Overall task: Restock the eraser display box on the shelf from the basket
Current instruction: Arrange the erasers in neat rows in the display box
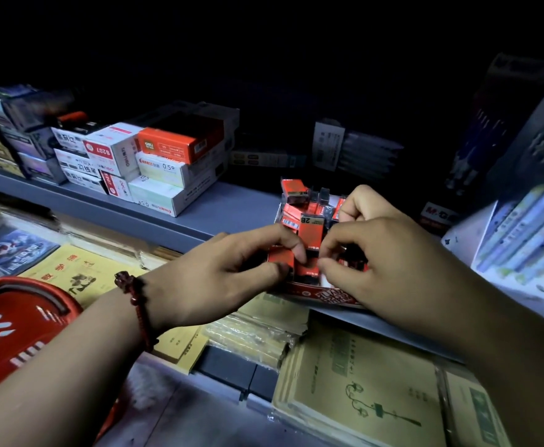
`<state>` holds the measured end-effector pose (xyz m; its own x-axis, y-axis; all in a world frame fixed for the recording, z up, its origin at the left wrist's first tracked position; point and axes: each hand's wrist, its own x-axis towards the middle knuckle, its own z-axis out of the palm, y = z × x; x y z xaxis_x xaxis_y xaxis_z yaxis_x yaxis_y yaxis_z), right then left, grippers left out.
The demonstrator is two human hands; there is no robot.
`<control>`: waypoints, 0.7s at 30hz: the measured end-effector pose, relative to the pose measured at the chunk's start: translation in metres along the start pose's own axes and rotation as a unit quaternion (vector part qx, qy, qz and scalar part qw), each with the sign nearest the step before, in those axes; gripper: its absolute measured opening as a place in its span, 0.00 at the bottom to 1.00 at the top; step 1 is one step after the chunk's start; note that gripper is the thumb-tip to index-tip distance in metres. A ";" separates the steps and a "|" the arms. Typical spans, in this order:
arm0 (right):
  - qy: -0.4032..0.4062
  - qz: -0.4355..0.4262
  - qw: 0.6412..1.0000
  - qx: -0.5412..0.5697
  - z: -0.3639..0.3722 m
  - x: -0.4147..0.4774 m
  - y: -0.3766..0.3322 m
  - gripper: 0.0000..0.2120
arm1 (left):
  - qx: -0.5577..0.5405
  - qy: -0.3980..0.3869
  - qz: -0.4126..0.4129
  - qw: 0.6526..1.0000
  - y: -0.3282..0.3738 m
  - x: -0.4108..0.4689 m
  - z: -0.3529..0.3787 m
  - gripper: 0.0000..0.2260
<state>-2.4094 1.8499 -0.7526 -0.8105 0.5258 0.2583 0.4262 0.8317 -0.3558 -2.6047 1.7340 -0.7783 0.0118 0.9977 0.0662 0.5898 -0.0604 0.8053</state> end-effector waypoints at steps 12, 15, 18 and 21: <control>-0.064 0.018 0.998 0.019 -0.012 0.001 -0.010 0.18 | -0.022 0.005 0.017 1.000 -0.003 0.001 0.002 0.09; -0.095 0.022 0.995 -0.032 -0.013 0.004 -0.012 0.18 | -0.018 0.013 0.016 1.000 -0.003 0.002 0.004 0.10; -0.109 0.022 0.991 -0.070 -0.012 0.009 -0.014 0.19 | -0.016 0.018 0.018 1.000 -0.002 0.001 0.005 0.12; -0.100 0.025 0.991 -0.087 -0.008 0.012 -0.016 0.17 | -0.012 0.020 0.016 1.000 -0.001 -0.001 0.007 0.15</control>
<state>-2.4233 1.8443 -0.7364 -0.8423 0.5363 0.0544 0.5173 0.8325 -0.1985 -2.6002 1.7335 -0.7833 -0.0024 0.9934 0.1146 0.5704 -0.0928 0.8161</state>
